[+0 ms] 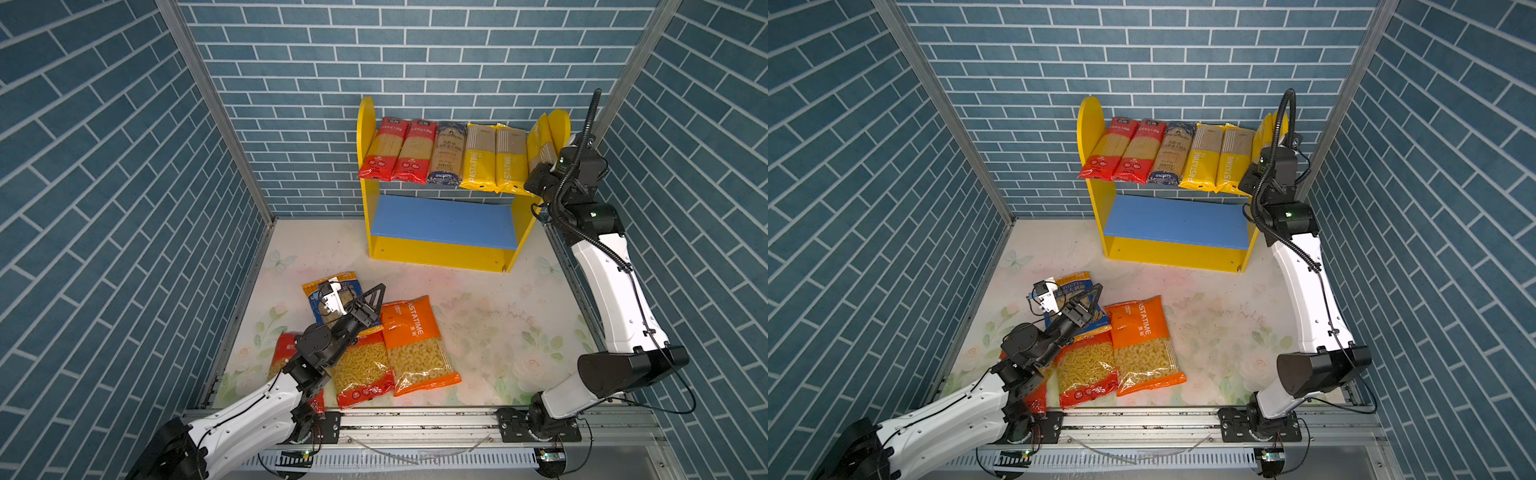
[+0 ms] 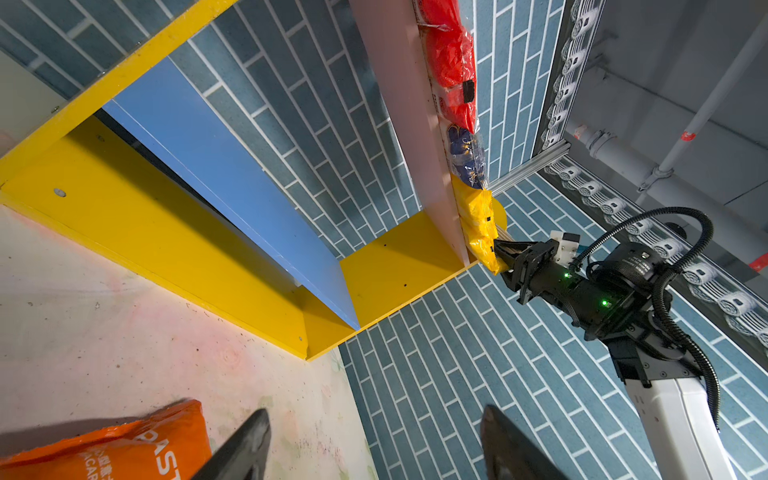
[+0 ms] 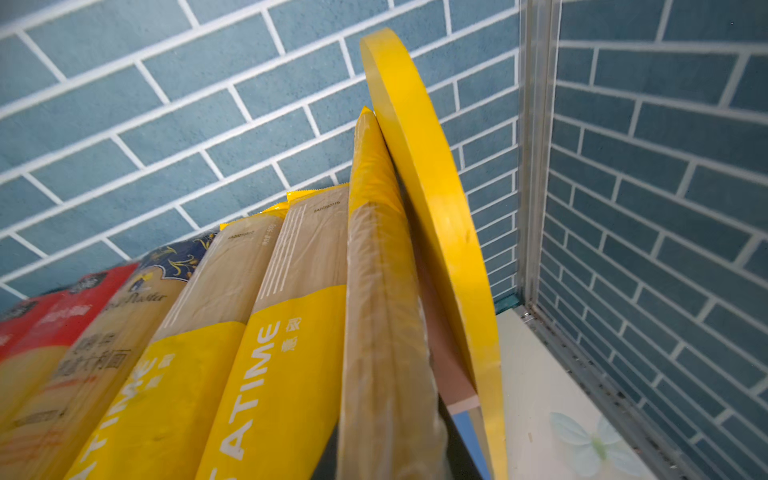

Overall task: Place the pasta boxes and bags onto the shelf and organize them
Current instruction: 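Stand the tan-and-yellow pack at the end of the row on the pink board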

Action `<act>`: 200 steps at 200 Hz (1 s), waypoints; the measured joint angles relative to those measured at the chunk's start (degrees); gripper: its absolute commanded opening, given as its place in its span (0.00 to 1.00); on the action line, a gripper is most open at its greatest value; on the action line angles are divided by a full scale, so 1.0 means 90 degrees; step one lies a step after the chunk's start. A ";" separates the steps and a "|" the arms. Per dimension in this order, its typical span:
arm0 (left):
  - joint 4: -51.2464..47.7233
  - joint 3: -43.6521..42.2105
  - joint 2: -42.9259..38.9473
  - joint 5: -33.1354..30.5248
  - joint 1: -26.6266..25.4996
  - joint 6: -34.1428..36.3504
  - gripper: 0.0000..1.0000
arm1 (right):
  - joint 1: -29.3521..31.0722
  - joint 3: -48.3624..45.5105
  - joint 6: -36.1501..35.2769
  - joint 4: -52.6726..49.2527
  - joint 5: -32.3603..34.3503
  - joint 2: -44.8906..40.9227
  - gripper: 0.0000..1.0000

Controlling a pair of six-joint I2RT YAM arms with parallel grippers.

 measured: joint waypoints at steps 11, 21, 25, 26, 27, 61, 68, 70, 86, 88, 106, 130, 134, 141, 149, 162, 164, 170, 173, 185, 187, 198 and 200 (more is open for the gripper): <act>-0.0010 -0.0002 0.0000 0.0002 0.0000 0.0000 0.80 | -0.0044 -0.0180 0.0311 0.0165 -0.0187 -0.0063 0.00; -0.0015 -0.0002 0.0000 0.0002 0.0000 -0.0002 0.80 | -0.0070 -0.0291 0.0600 0.0299 -0.0335 -0.0092 0.00; -0.0022 -0.0002 -0.0002 0.0002 0.0000 -0.0002 0.80 | -0.0078 -0.0308 0.0697 0.0328 -0.0379 -0.0092 0.00; -0.0022 -0.0002 -0.0002 0.0002 0.0000 -0.0002 0.80 | -0.0078 -0.0311 0.0714 0.0330 -0.0386 -0.0092 0.00; -0.0024 -0.0002 -0.0005 0.0002 0.0000 0.0000 0.80 | -0.0080 -0.0316 0.0755 0.0342 -0.0406 -0.0092 0.00; -0.0182 -0.0083 -0.0226 -0.0005 0.0000 -0.0002 0.80 | -0.0129 -0.0362 0.1520 0.0486 -0.0753 -0.0068 0.00; -0.0216 -0.0102 -0.0282 -0.0017 0.0000 0.0000 0.80 | -0.0138 -0.0362 0.1683 0.0508 -0.0814 -0.0056 0.00; -0.0228 -0.0104 -0.0294 -0.0019 0.0000 -0.0002 0.80 | -0.0138 -0.0362 0.1746 0.0515 -0.0833 -0.0049 0.00; -0.0291 -0.0104 -0.0342 -0.0029 0.0000 0.0000 0.80 | -0.0148 -0.0376 0.2181 0.0595 -0.0947 -0.0007 0.00; -0.0294 -0.0104 -0.0345 -0.0027 0.0000 0.0000 0.80 | -0.0148 -0.0384 0.2222 0.0607 -0.0954 -0.0007 0.00; -0.0325 -0.0104 -0.0350 -0.0027 0.0000 0.0000 0.80 | -0.0148 -0.0559 0.2771 0.0809 -0.0993 -0.0010 0.00; -0.0333 -0.0104 -0.0350 -0.0024 0.0000 -0.0002 0.80 | -0.0148 -0.0860 0.3417 0.1129 -0.0986 -0.0087 0.07; -0.0333 -0.0104 -0.0350 -0.0024 0.0000 0.0000 0.80 | -0.0148 -0.0899 0.3483 0.1166 -0.0986 -0.0104 0.09; -0.0338 -0.0104 -0.0350 -0.0024 0.0000 0.0000 0.80 | -0.0148 -0.0986 0.3614 0.1231 -0.0979 -0.0148 0.14; -0.0350 -0.0104 -0.0350 -0.0022 0.0000 -0.0002 0.80 | -0.0148 -0.1078 0.3730 0.1294 -0.0967 -0.0197 0.19; -0.0381 -0.0104 -0.0350 -0.0019 0.0000 0.0000 0.80 | -0.0143 -0.1273 0.3888 0.1416 -0.0950 -0.0316 0.29; -0.0384 -0.0104 -0.0347 -0.0019 0.0000 0.0000 0.80 | -0.0143 -0.1304 0.3917 0.1430 -0.0945 -0.0340 0.30; -0.0391 -0.0104 -0.0345 -0.0019 0.0000 0.0000 0.80 | -0.0141 -0.1384 0.3976 0.1447 -0.0940 -0.0398 0.35; -0.0396 -0.0104 -0.0345 -0.0019 0.0000 0.0000 0.80 | -0.0138 -0.1423 0.4014 0.1443 -0.0935 -0.0432 0.37; -0.0408 -0.0104 -0.0338 -0.0019 0.0000 0.0000 0.80 | -0.0121 -0.1593 0.4138 0.1355 -0.0933 -0.0580 0.43; -0.0406 -0.0104 -0.0333 -0.0019 0.0000 0.0000 0.80 | -0.0117 -0.1622 0.4146 0.1331 -0.0935 -0.0607 0.43; -0.0413 -0.0100 -0.0291 -0.0012 0.0000 0.0000 0.80 | -0.0090 -0.1751 0.4223 0.1248 -0.0935 -0.0743 0.46; -0.0415 -0.0100 -0.0284 -0.0007 0.0000 -0.0002 0.80 | -0.0087 -0.1768 0.4233 0.1246 -0.0937 -0.0760 0.47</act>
